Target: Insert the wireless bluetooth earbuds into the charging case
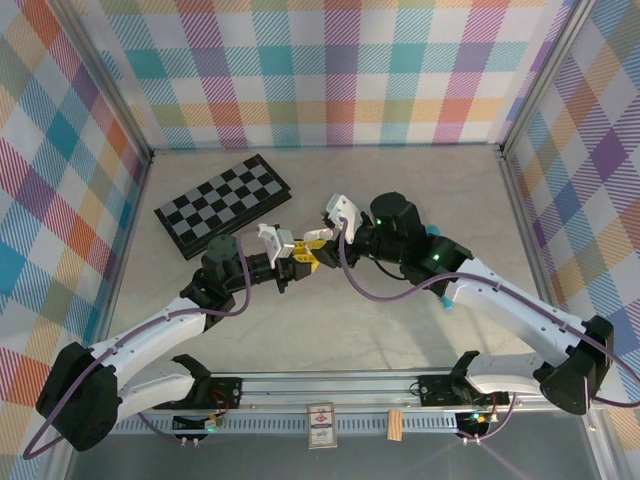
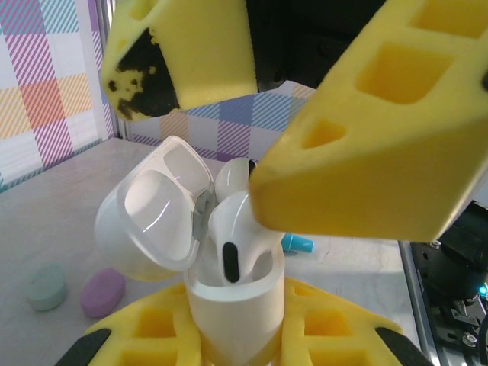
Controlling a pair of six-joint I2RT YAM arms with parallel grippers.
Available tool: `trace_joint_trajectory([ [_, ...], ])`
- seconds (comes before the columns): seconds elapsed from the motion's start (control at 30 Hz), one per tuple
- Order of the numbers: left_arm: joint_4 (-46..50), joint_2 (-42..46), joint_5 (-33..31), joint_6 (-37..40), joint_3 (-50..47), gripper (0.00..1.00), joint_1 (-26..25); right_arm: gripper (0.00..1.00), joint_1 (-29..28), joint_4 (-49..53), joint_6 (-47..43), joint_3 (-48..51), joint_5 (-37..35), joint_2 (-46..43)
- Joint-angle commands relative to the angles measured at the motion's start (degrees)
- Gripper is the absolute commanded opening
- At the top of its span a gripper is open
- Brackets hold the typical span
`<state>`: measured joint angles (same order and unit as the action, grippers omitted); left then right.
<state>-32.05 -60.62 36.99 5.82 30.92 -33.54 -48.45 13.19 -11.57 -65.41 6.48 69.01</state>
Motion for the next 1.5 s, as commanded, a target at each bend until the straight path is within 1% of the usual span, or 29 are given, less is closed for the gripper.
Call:
trace_joint_trajectory([
  [0.0,-3.89,0.50,1.47,1.10,-0.92,0.06,0.50,0.63,1.63,0.15,3.42,-1.05,3.50,-3.14],
  [0.1,-5.35,0.22,2.07,1.03,-1.39,0.06,0.54,0.65,2.61,-0.08,5.06,-0.49,3.92,-3.90],
  [0.23,-5.92,-0.07,3.03,0.81,-1.43,0.06,0.57,0.66,3.01,2.65,4.16,-1.01,2.07,-2.95],
  [0.4,-5.81,0.08,3.23,0.59,-1.03,0.06,0.60,0.68,2.92,4.16,2.63,-1.65,5.37,-1.83],
  [0.93,-5.19,-0.02,3.55,0.68,-0.77,0.06,0.58,0.70,2.04,5.76,1.71,-3.26,7.58,1.21],
  [1.13,-5.64,0.25,2.82,2.61,-1.97,0.06,0.58,0.71,2.75,1.56,5.49,-1.13,6.53,-2.13],
  [1.17,-5.60,0.37,2.80,3.29,-2.11,0.06,0.58,0.71,3.36,1.32,8.59,-1.17,6.32,-2.37],
  [1.27,-5.91,0.77,3.13,4.44,-2.59,0.07,0.58,0.72,4.79,2.15,11.20,-1.69,5.08,-2.27],
  [1.47,-5.52,1.44,3.30,4.33,-2.35,0.07,0.58,0.73,5.56,4.30,9.70,-1.37,4.15,-0.86],
])
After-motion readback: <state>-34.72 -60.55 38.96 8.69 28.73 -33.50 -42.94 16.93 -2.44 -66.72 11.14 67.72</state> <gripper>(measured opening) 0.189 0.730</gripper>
